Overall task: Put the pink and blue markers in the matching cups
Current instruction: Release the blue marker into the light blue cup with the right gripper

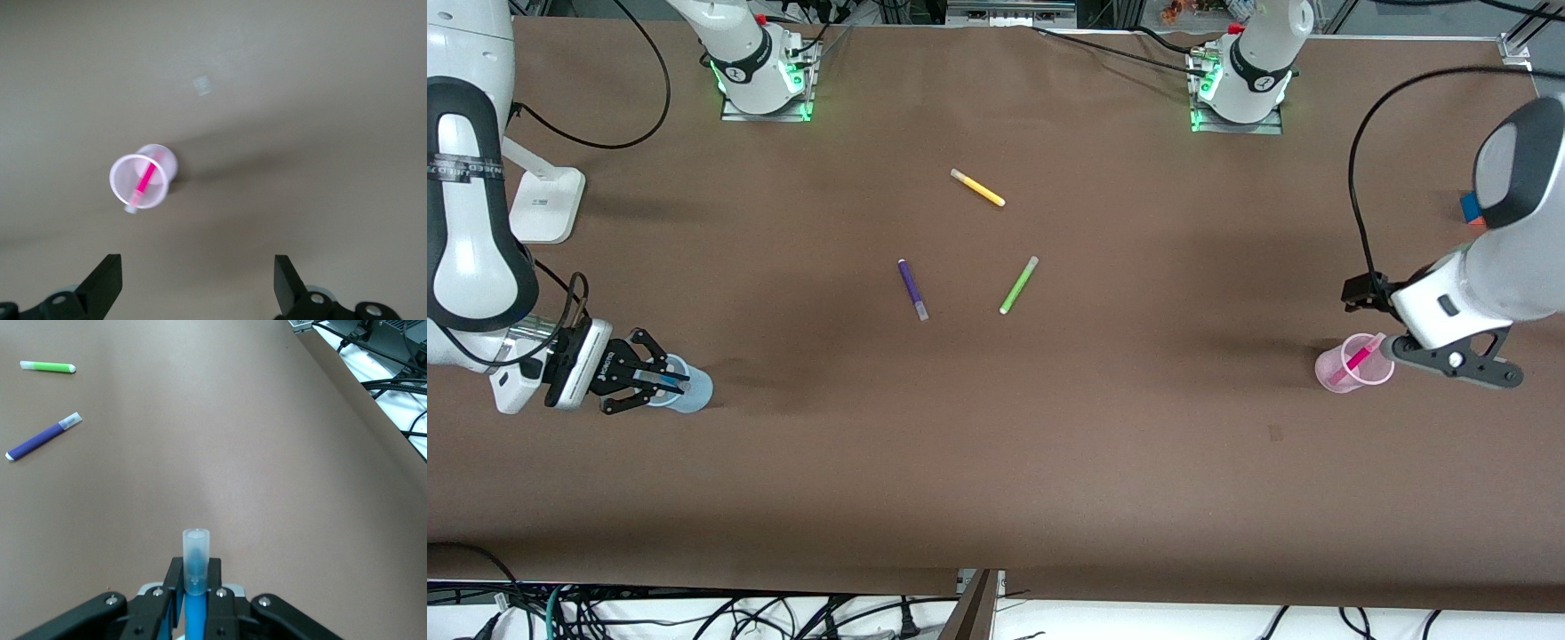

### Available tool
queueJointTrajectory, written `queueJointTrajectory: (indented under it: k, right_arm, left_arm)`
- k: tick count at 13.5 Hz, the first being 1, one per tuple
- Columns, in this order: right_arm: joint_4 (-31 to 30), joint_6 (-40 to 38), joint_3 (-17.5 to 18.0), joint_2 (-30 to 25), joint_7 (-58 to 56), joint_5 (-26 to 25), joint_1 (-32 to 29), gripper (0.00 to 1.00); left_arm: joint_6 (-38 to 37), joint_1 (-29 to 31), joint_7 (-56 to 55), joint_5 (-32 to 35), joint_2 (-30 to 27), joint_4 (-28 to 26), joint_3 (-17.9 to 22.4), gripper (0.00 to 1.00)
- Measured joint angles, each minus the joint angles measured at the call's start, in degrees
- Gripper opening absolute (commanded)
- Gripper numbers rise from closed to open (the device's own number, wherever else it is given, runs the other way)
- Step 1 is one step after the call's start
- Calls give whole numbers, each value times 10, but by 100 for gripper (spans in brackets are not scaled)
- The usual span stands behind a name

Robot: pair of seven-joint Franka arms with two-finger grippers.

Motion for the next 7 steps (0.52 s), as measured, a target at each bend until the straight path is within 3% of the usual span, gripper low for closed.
queueJointTrajectory:
  k: [1,3,4,5,7]
  right_arm:
    - [0,-5,0,2,-6,2,-4,0]
    - [0,-13,0,6,-18,7,-12,18]
    - [0,-14,0,7,-20,8,-16,46]
    - [0,-15,1,8,-21,10,-20,99]
    - [2,-17,1,8,-21,15,-22,100]
  left_arm:
    - [-12,1,-16,-25,-19,0,0,100]
    - [-31,6,-31,-58,-55,0,0,100]
    - [-36,8,-34,-65,-70,-2,0,100]
    - [-40,8,-37,-70,-81,-5,0,100]
    - [-40,-6,-43,-75,-92,-19,9,100]
